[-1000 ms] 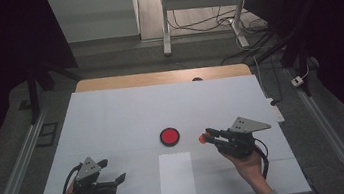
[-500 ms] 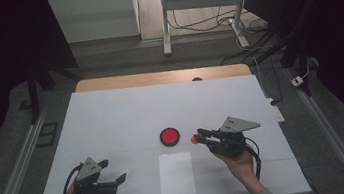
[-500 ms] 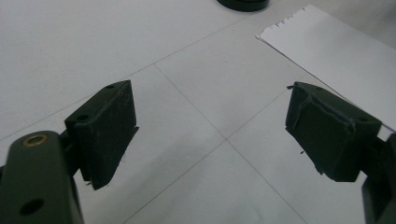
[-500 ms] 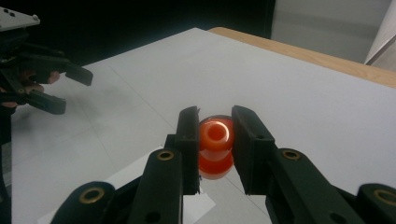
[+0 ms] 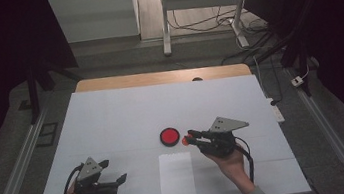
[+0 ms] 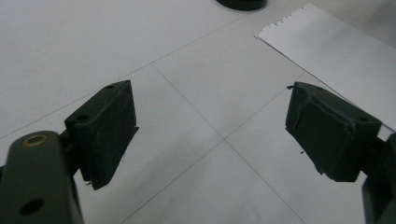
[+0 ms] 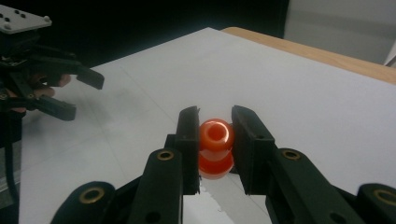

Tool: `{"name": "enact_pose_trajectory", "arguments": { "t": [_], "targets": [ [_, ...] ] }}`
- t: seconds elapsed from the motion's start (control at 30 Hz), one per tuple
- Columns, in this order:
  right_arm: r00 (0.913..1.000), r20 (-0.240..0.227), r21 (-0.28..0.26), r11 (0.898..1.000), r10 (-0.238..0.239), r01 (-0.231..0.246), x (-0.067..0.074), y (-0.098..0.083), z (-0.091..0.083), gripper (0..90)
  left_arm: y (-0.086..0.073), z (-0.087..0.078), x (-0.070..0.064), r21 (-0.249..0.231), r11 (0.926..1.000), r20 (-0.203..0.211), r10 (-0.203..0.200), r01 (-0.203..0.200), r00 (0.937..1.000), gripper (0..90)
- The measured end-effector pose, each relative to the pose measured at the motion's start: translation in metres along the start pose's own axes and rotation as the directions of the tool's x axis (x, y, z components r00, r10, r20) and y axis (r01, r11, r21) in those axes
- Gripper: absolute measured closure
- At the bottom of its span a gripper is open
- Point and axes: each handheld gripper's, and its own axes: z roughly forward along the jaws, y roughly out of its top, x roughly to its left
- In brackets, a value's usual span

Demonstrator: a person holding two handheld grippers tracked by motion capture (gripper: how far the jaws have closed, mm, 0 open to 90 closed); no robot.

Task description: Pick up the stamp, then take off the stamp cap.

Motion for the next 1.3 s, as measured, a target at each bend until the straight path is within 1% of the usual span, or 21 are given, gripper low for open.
{"name": "enact_pose_trajectory", "arguments": {
  "t": [0.03,0.23,0.4,0.7,0.87,1.13,1.23,1.3],
  "targets": [
    [1.0,0.0,0.0,1.0,0.0,0.0,0.0,0.0,0.0,72.6,0.0,0.0,0.0,0.0,1.0,0.0,0.0,0.0,1.0,16.8],
    [0.9994,-0.035,0.01,1.0,-0.009,0.01,0.009,0.001,0.01,72.6,0.0,0.0,0.0,0.001,1.0,-0.001,-0.001,0.001,1.0,16.8],
    [0.9985,-0.051,0.021,1.0,-0.018,0.019,0.014,0.0,0.016,72.6,0.0,0.0,0.0,0.0,1.0,-0.001,-0.003,0.003,1.0,16.8],
    [0.9987,-0.049,0.015,1.0,-0.013,0.013,0.012,0.0,0.014,72.5,0.0,0.0,0.002,-0.001,1.0,-0.008,-0.005,0.005,1.0,16.8],
    [0.9988,-0.045,0.015,1.0,-0.017,0.018,0.011,0.0,0.013,72.6,0.001,0.002,0.003,-0.005,1.0,-0.011,-0.003,0.003,0.9999,16.8],
    [0.999,-0.042,0.01,1.0,-0.015,0.015,0.01,0.0,0.011,72.6,0.008,0.011,0.002,-0.006,0.9999,-0.011,0.012,-0.012,0.9999,16.8],
    [0.9991,-0.041,0.002,1.0,-0.012,0.012,0.009,0.0,0.011,72.6,0.011,0.015,0.0,-0.002,0.9999,-0.003,0.017,-0.017,0.9999,16.8],
    [0.9991,-0.041,0.009,1.0,-0.014,0.014,0.009,0.0,0.01,72.6,0.013,0.017,-0.001,-0.002,0.9998,0.001,0.021,-0.021,0.9998,16.8]
  ]
}}
